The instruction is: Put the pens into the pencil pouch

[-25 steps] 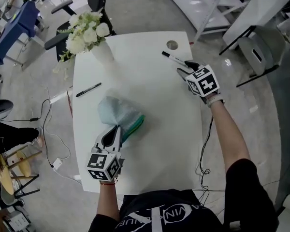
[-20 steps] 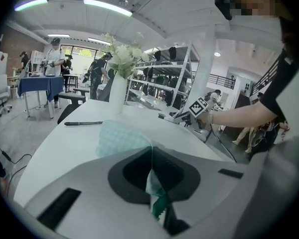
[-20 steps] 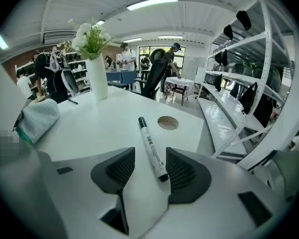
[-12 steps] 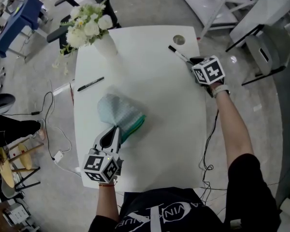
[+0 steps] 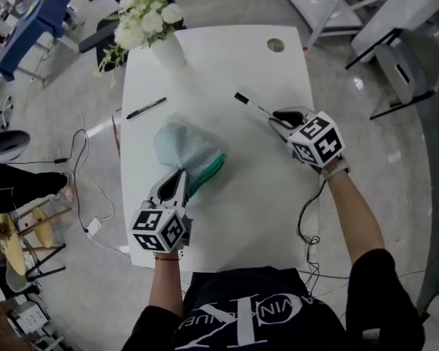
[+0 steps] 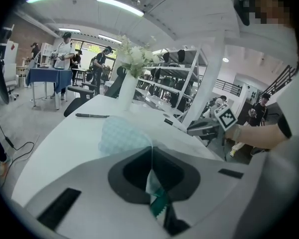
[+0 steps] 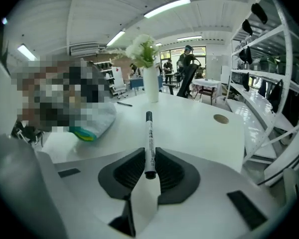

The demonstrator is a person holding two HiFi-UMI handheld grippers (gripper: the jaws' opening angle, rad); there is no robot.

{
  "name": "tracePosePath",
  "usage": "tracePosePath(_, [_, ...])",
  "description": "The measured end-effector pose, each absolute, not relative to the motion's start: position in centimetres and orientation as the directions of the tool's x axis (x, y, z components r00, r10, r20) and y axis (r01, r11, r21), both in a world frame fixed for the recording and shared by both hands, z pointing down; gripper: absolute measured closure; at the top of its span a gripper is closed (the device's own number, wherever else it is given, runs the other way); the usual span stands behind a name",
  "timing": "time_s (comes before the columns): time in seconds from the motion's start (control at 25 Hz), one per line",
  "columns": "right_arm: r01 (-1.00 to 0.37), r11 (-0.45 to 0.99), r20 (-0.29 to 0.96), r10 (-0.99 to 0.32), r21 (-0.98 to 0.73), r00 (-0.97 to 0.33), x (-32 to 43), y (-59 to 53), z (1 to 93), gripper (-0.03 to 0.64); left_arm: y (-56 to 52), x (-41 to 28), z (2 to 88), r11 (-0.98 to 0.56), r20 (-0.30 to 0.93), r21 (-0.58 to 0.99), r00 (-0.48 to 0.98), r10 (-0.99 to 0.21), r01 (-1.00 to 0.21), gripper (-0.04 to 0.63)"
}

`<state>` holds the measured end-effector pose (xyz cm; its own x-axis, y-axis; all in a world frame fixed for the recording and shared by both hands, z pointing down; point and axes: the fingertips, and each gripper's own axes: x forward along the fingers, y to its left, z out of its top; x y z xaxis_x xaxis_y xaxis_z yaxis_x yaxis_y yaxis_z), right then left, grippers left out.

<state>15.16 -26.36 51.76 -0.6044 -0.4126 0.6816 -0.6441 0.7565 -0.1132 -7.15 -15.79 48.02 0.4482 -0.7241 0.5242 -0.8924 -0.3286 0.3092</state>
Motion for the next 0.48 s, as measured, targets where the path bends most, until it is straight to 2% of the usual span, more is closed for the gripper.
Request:
tracePosePath(0.28, [-0.548,0.784,0.612,-0.287,-0.292,-0.737,8.5,-13.0,50.1,0.54,-15.7,-8.4,47.6,-0.29,0.512,0.334,0.431,-0.743,-0.897,0.588])
tracePosePath(0.48, [-0.549,0.775,0.647,-0.249,-0.314,-0.721,6.1,-8.0,51.6,0.54,-15.2,-8.8,47.9,-0.283,0.504,0.36,0.44,-0.743,-0.889,0.588])
